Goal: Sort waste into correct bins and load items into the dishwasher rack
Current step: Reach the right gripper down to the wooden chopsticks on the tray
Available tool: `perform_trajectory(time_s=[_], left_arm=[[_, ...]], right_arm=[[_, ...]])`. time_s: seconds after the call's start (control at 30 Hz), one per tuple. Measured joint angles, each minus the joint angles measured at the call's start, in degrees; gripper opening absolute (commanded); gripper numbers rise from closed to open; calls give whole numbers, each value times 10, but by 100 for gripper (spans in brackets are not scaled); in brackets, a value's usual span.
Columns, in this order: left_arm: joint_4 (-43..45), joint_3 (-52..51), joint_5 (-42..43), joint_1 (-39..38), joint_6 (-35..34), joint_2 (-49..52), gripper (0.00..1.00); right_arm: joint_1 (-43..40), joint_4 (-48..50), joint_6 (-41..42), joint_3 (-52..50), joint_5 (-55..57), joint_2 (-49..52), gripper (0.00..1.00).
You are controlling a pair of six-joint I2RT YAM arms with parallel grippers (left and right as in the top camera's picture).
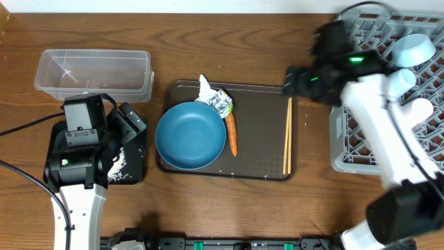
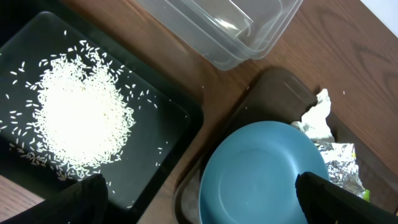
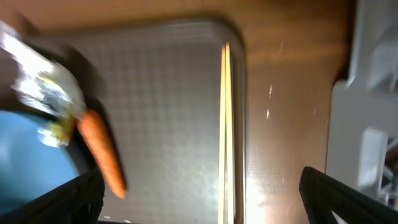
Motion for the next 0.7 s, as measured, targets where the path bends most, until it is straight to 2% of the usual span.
perform_trajectory(time_s=[0.2,0.43,0.7], left_arm=[[0,0,0,0,0,0,99],[0,0,0,0,0,0,99],[0,0,0,0,0,0,99]], right_arm=[[55,-17,46,0,44,87,91],[73,-19,56,-1,12,167,89],[76,15,56,-42,-2,184,89]])
